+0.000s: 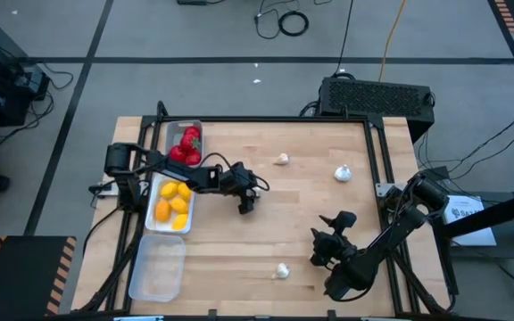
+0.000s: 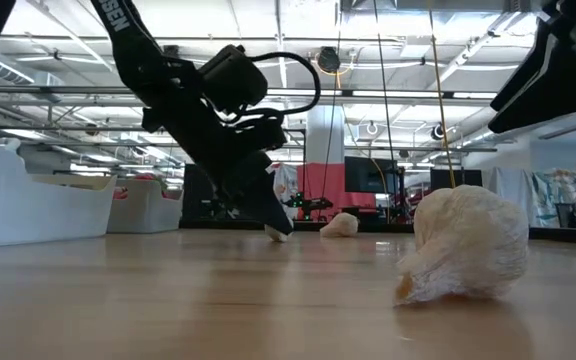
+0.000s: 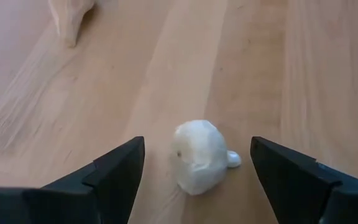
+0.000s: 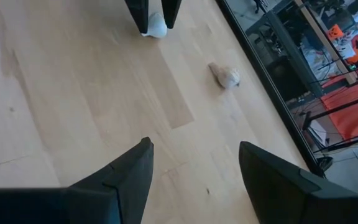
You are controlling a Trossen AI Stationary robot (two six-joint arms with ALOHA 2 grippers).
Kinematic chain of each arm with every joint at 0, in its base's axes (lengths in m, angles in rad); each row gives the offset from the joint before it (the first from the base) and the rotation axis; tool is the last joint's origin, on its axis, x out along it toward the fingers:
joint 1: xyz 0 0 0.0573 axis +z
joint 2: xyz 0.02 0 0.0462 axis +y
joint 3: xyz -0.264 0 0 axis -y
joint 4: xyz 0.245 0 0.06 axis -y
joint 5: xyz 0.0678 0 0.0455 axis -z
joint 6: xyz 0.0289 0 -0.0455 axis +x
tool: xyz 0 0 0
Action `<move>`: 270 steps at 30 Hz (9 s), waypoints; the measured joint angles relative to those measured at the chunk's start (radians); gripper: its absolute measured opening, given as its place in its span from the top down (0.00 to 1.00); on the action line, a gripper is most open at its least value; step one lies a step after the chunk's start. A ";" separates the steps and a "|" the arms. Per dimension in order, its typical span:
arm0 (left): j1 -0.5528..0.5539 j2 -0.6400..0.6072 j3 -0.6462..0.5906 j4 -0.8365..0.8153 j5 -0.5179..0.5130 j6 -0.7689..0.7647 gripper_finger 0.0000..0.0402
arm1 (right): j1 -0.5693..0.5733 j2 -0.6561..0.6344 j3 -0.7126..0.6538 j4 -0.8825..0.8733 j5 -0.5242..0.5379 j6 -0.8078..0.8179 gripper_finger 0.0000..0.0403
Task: Sort produce into baskets
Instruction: Put the garlic into the transparent bin
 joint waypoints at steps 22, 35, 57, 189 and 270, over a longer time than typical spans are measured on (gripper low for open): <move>-0.016 -0.014 0.000 -0.006 0.041 -0.006 0.67 | 0.009 0.000 0.156 0.057 -0.171 -0.023 0.44; -0.197 -0.369 0.002 -0.310 0.314 -0.261 0.78 | 0.014 0.000 0.157 0.104 -0.181 -0.031 0.44; -0.807 -0.633 0.001 -1.024 0.232 -1.163 0.67 | 0.010 0.000 0.157 0.163 -0.174 -0.207 0.44; -0.543 0.449 0.849 -0.525 -0.127 0.019 0.20 | 0.105 0.000 0.068 0.338 -0.132 -0.104 0.44; -0.913 0.007 0.539 -1.785 0.036 -0.895 0.44 | 0.105 0.000 0.068 0.379 -0.131 -0.131 0.44</move>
